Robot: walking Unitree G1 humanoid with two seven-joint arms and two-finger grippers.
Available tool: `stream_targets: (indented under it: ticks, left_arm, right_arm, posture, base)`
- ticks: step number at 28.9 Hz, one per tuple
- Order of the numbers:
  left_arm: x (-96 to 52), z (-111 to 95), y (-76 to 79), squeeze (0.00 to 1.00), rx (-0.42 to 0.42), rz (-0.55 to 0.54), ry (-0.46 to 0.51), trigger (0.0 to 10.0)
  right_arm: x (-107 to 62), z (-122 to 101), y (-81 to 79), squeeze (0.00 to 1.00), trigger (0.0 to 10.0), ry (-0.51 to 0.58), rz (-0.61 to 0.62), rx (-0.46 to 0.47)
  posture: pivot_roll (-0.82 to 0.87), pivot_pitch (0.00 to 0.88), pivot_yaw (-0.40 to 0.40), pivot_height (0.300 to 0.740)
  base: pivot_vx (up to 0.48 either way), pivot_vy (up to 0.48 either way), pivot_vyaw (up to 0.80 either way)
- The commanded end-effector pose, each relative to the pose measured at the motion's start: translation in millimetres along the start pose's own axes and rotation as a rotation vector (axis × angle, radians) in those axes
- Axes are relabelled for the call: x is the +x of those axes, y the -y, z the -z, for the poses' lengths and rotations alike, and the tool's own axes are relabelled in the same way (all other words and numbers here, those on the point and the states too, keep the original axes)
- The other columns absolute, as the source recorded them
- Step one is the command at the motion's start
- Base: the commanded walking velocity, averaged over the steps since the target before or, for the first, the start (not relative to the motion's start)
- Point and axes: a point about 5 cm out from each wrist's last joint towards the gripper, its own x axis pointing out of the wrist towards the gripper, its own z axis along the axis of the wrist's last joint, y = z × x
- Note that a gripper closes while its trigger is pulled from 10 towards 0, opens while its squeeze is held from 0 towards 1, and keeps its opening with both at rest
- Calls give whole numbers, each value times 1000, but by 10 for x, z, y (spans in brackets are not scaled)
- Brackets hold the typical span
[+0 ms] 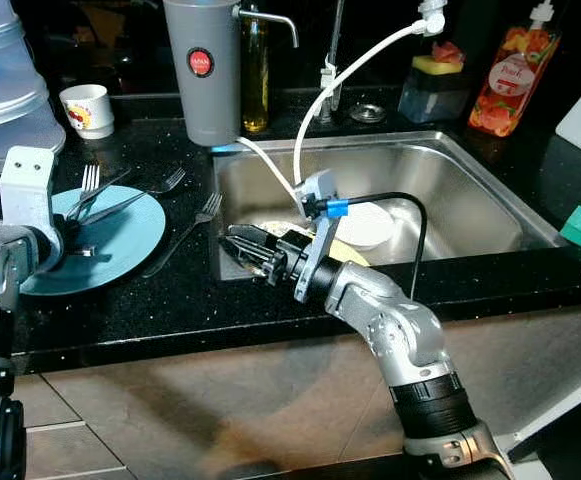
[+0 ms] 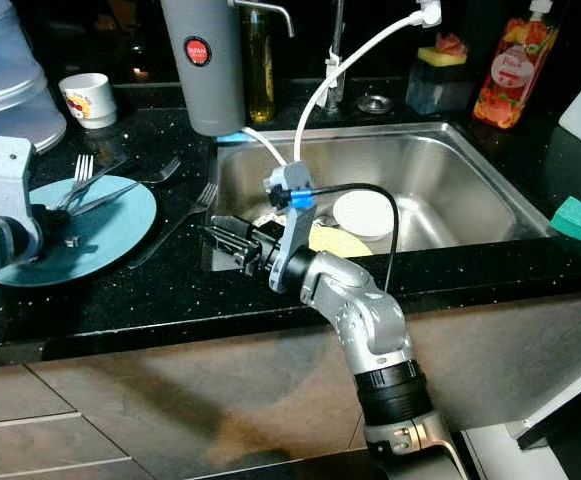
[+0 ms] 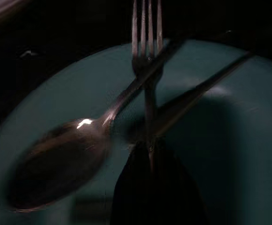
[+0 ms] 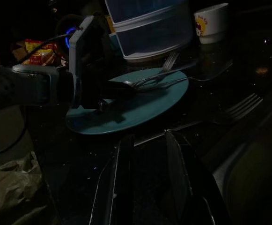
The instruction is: Kitchen organization
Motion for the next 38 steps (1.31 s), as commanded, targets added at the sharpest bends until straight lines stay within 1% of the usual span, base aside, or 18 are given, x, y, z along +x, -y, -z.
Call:
stream_targets:
  ticks: [1, 2, 3, 5, 8, 17, 21, 22, 23, 25, 26, 27, 30, 33, 34, 35, 36, 38]
  left_arm:
    - [2, -51, 166, 0, -64, 123, 41, 0]
    - [-27, -139, 260, 0, -104, 202, 87, 0]
    - [-27, -139, 260, 0, -104, 202, 87, 0]
    - [-68, -224, 364, 0, -141, 294, 127, 0]
    - [-126, -273, 499, 0, -133, 402, 150, 0]
    - [-198, -413, 544, 0, -155, 442, 270, 0]
    - [-257, -398, 745, 0, -87, 569, 328, 0]
    - [-257, -398, 745, 0, -87, 569, 328, 0]
    - [-255, -363, 810, 0, -75, 597, 322, 0]
    - [-255, -363, 810, 0, -75, 597, 322, 0]
    - [-231, -262, 982, 0, -18, 651, 331, 0]
    - [-231, -262, 982, 0, -18, 651, 331, 0]
    - [-236, -187, 1143, 0, 10, 731, 355, 0]
    - [-235, -103, 1175, 0, 43, 744, 326, 0]
    - [-226, -61, 1184, 0, 53, 741, 322, 0]
    - [-226, -61, 1184, 0, 53, 741, 322, 0]
    - [-221, -46, 1195, 0, 58, 735, 316, 0]
    - [-213, -32, 1208, 0, 59, 727, 308, 0]
  right_arm:
    - [-11, -32, -12, 0, 10000, 10, -4, 8]
    - [-12, -47, -5, 0, 10000, 14, -3, 9]
    - [-12, -47, -5, 0, 10000, 14, -3, 9]
    - [-10, -68, 2, 0, 10000, 21, -1, 9]
    - [3, -112, 9, 0, 10000, 34, -5, 7]
    - [19, -186, 34, 0, 10000, 60, 3, 0]
    - [42, -279, 116, 0, 10000, 155, 102, 64]
    - [42, -279, 116, 0, 10000, 155, 102, 64]
    - [53, -301, 131, 90, 10000, 186, 122, 103]
    - [53, -301, 131, 90, 10000, 186, 122, 103]
    - [93, -313, 103, 1000, 10000, 212, 115, 168]
    - [93, -313, 103, 1000, 10000, 212, 115, 168]
    - [137, -323, 59, 1000, 10000, 226, 106, 211]
    - [155, -360, 68, 1000, 10000, 252, 136, 247]
    - [163, -379, 82, 624, 10000, 264, 155, 275]
    - [163, -379, 82, 624, 10000, 264, 155, 275]
    - [167, -379, 82, 0, 10000, 263, 154, 284]
    - [170, -375, 80, 0, 10000, 258, 152, 290]
  posture:
    - [45, 170, -36, 740]
    - [44, 166, -35, 740]
    - [44, 166, -35, 740]
    - [43, 163, -34, 740]
    - [39, 156, -31, 740]
    - [36, 145, -30, 740]
    - [36, 146, -30, 740]
    - [36, 146, -30, 740]
    - [36, 148, -29, 740]
    - [36, 148, -29, 740]
    - [34, 153, -24, 740]
    - [34, 153, -24, 740]
    - [32, 156, -20, 740]
    - [31, 153, -18, 740]
    - [31, 153, -18, 740]
    - [31, 153, -18, 740]
    - [31, 153, -18, 740]
    - [31, 153, -18, 740]
  base:
    - [0, 0, 0]
    - [0, 0, 0]
    - [0, 0, 0]
    - [0, 0, 0]
    - [0, 0, 0]
    - [0, 0, 0]
    - [0, 0, 0]
    - [0, 0, 0]
    - [0, 0, 0]
    - [0, 0, 0]
    - [0, 0, 0]
    - [0, 0, 0]
    - [0, 0, 0]
    - [0, 0, 0]
    - [0, 0, 0]
    - [0, 0, 0]
    - [0, 0, 0]
    - [0, 0, 0]
